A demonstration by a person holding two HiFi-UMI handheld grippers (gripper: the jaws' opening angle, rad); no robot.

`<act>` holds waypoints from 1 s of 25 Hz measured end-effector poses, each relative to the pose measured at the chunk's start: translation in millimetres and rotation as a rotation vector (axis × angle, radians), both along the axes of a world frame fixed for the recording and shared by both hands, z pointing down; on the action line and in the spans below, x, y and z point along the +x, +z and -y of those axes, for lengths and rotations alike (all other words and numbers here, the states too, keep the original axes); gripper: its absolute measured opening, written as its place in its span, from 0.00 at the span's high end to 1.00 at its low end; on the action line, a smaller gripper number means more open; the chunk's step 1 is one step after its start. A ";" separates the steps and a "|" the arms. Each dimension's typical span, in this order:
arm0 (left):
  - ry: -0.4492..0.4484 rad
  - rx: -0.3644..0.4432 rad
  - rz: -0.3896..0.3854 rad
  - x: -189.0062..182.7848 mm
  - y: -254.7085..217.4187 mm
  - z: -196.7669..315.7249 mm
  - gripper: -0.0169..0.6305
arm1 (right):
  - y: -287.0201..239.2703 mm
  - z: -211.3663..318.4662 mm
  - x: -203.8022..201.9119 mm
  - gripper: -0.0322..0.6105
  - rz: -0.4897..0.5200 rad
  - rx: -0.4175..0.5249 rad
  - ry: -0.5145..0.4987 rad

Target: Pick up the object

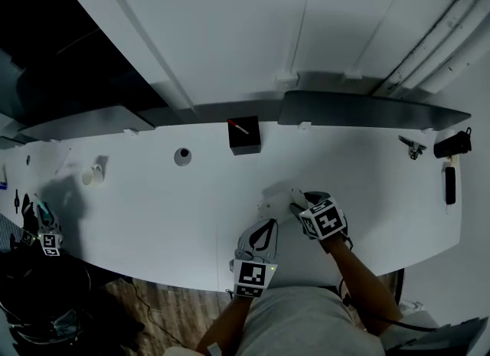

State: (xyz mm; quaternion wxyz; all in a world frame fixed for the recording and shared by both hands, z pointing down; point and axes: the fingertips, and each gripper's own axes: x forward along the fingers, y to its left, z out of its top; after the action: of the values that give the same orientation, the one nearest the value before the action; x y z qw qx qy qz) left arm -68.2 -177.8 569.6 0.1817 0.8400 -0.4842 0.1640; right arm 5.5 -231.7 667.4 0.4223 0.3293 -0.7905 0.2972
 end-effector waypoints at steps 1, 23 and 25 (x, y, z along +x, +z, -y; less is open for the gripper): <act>-0.002 -0.002 -0.002 -0.4 1.1 0.0 0.97 | 0.0 0.4 -0.2 0.63 -0.002 0.003 -0.009; 0.139 -0.036 -0.140 -15.7 -23.5 -2.8 0.97 | -121.4 -13.4 -16.0 0.68 -0.185 0.636 -0.518; 0.226 -0.051 -0.241 -9.6 -41.0 -3.2 0.67 | -150.1 -20.9 -20.9 0.68 -0.231 0.763 -0.628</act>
State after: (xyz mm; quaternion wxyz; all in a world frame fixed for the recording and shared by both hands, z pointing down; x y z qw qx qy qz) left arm -77.8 -174.6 528.6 0.2401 0.8979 -0.3570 0.0934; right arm -15.5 -210.8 517.2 0.4255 0.2375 -0.8518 -0.1924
